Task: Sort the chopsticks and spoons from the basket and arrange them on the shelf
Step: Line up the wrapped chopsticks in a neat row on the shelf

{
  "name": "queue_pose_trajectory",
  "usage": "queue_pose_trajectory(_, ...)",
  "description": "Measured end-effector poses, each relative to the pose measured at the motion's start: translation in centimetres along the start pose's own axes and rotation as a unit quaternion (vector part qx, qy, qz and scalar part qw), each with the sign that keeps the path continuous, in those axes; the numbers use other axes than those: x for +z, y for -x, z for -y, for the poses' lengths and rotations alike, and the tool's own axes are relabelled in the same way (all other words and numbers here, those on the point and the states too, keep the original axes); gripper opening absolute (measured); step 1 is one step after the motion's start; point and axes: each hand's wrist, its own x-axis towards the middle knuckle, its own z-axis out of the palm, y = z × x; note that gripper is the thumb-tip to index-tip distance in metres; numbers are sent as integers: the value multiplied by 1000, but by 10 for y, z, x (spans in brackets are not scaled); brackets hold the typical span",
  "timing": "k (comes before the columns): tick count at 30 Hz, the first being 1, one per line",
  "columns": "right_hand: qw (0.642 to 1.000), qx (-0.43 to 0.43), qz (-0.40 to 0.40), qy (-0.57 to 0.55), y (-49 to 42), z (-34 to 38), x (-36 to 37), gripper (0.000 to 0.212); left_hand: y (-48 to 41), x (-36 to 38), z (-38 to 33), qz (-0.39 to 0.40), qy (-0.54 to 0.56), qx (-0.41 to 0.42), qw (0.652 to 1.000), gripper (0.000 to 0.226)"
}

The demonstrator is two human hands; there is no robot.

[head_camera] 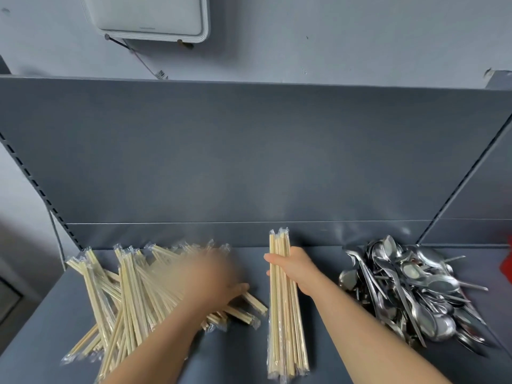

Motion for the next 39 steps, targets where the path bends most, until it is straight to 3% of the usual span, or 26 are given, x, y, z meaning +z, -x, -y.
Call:
queue_pose_trajectory(7,977,-14,-111,180,-2,-14,20,44,4,-2,17,0,47,28,999,27)
queue_pose_trajectory(12,952,-34,-166,254,2,-18,35,38,6,-2,32,11,16,72,997,32)
queue_pose_trajectory(15,932,-46,-199,299,2,-22,39,53,9,-6,35,18,16,90,996,33)
queue_pose_trajectory(20,917,-50,-211,334,7,-25,41,69,21,-22,44,-36,56,98,993,51)
queue_pose_trajectory(24,896,-119,-218,367,13,-19,54,77,44,-37,60,-66,67,30,995,86)
queue_pose_trajectory(27,902,-178,-144,365,19,-12,77,68,63,-34,72,-38,17,6,999,110)
queue_pose_trajectory(30,930,-149,-31,334,28,-6,101,39,76,-25,87,-21,-18,-7,1000,115)
queue_pose_trajectory(33,911,-120,18,393,37,-5,119,56,84,-20,102,-43,4,-16,999,101)
queue_pose_trajectory(39,905,-143,48,398,40,-8,129,52,90,-16,124,-73,46,-24,996,88)
